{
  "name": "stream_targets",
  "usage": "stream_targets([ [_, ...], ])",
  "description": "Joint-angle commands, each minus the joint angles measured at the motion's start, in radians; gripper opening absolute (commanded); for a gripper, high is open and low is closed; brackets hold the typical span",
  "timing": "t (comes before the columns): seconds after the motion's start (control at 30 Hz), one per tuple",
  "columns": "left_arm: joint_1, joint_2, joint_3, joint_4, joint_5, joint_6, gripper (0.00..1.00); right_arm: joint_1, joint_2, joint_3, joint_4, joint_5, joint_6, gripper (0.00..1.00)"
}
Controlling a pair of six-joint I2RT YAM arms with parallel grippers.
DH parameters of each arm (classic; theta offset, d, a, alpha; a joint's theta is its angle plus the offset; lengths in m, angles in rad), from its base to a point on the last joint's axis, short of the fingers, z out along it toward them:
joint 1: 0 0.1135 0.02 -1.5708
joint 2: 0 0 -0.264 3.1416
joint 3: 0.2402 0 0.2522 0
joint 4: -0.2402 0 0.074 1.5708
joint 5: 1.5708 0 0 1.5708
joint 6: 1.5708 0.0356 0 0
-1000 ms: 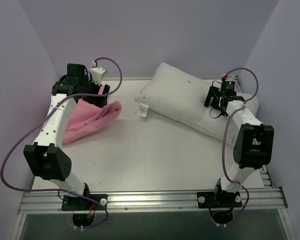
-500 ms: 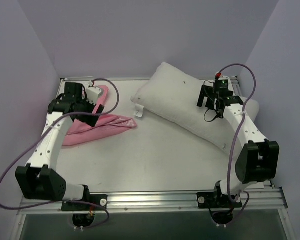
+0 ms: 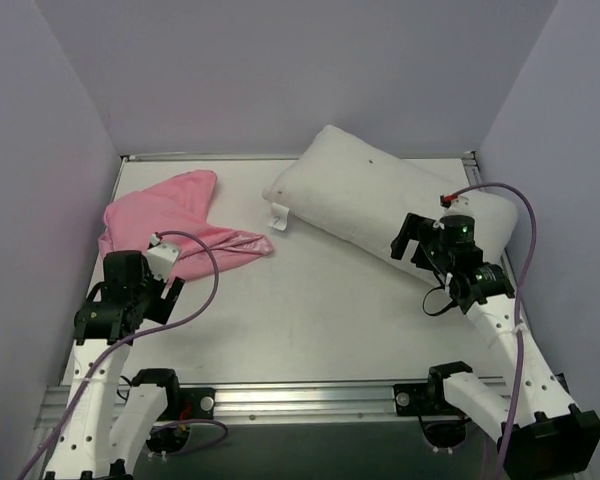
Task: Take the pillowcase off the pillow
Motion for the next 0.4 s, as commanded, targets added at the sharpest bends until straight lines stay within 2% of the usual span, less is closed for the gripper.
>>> stream_targets([
  [0.0, 0.041, -0.017, -0.012, 0.053, -0.139, -0.041, 0.94, 0.011, -0.083, -0.048, -0.017, -0.091, 0.03, 1.0],
  [0.2, 0.086, -0.026, -0.053, 0.089, -0.192, -0.067, 0.94, 0.011, -0.198, -0.085, -0.036, -0.101, 0.037, 1.0],
  [0.37, 0.119, -0.059, -0.072, 0.119, -0.191, -0.072, 0.94, 0.011, -0.227, -0.093, -0.027, -0.131, 0.034, 1.0],
])
